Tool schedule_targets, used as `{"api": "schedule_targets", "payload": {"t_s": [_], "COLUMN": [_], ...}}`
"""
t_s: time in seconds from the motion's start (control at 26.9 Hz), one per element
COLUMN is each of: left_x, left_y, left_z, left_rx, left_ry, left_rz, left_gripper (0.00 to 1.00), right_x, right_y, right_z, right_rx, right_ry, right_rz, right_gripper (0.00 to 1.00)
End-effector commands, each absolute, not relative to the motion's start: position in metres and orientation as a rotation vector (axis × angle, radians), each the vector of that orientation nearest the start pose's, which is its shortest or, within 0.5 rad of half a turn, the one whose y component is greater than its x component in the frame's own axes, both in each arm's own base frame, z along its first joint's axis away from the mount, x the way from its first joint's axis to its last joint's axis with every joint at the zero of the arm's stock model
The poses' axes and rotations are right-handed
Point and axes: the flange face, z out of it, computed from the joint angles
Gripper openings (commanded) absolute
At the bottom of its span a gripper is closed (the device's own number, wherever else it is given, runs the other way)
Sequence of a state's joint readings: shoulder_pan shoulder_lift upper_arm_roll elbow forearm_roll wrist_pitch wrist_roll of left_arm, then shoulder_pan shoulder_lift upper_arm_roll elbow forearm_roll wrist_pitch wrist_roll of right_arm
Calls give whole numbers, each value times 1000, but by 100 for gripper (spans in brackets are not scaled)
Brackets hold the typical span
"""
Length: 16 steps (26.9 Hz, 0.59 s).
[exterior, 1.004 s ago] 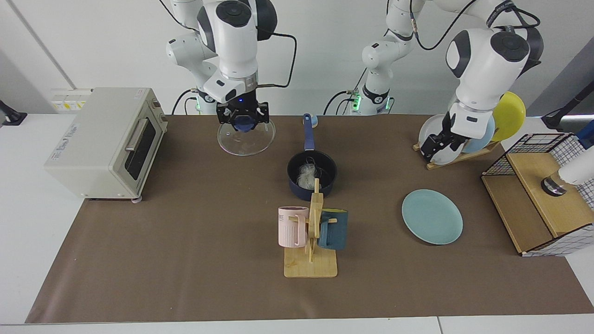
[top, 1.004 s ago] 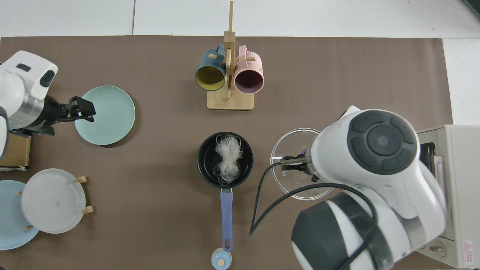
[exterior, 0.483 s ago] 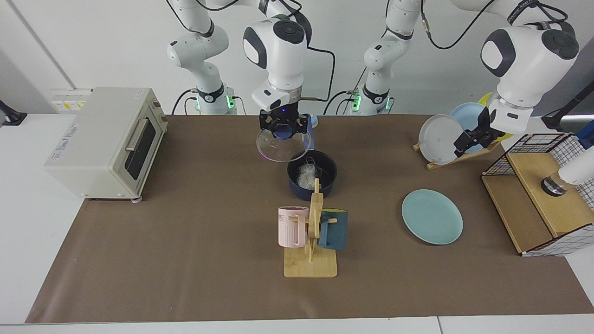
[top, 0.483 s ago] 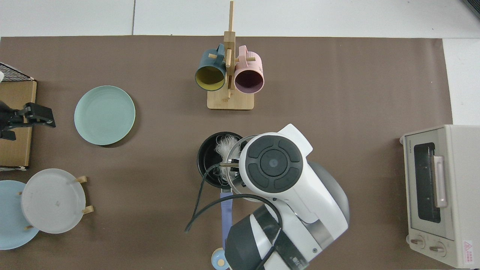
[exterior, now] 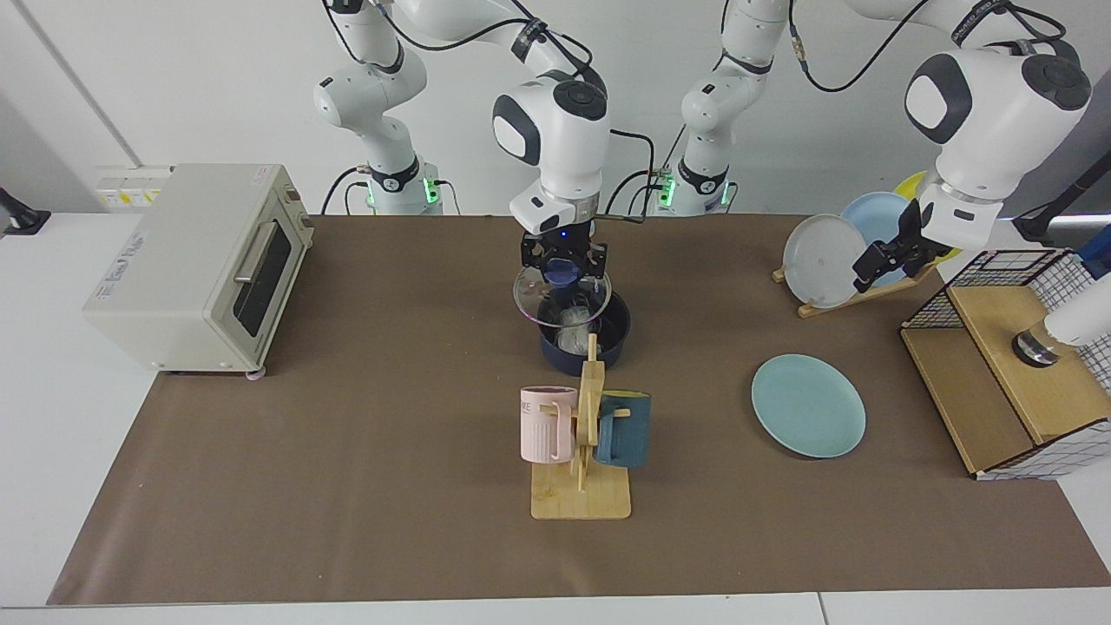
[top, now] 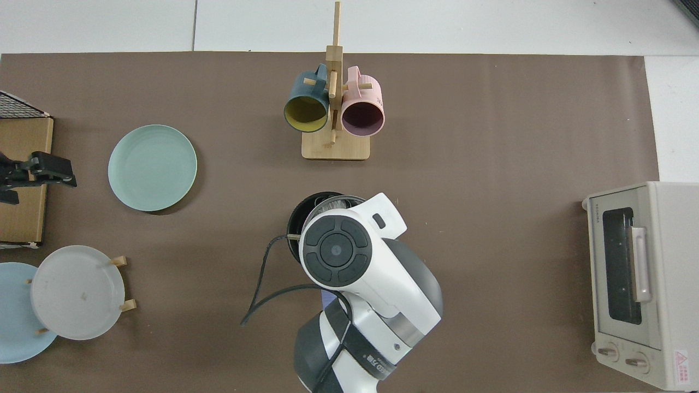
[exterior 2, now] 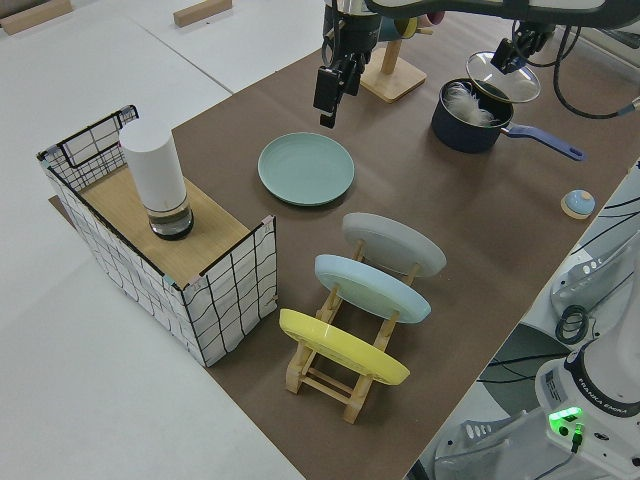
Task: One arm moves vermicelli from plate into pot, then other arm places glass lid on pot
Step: 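Carry the glass lid with the right gripper over the saucepan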
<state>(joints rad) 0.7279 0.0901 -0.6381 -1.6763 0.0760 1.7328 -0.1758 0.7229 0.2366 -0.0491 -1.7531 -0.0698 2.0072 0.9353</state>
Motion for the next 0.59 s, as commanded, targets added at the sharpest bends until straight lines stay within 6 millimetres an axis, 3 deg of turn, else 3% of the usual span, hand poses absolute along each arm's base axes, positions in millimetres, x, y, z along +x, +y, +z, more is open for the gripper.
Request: {"api": "schedule_targets", "payload": {"t_s": [0.0,0.33,0.45,0.56], "left_x": [577,578,579,578], "left_y": [72,77,77,75], "left_z": [549,547,548,552], "left_rx": [-3111,-3098,-3101,-3107], "left_ry": [-376,-395,-407,-413], "left_rz": [12,4,-12,-21], "left_gripper": [100,100,100,100], "right_x": [493,505,514,523], "right_y": [402,402,421,427], "right_z": [435,419,428,430], "right_rx": [-3151,-3156,-3142,-3181], "right_ry": [421,473,468,480], "right_rz": [-153,-141,-145,-106], "right_gripper": [0,0,0,0]}}
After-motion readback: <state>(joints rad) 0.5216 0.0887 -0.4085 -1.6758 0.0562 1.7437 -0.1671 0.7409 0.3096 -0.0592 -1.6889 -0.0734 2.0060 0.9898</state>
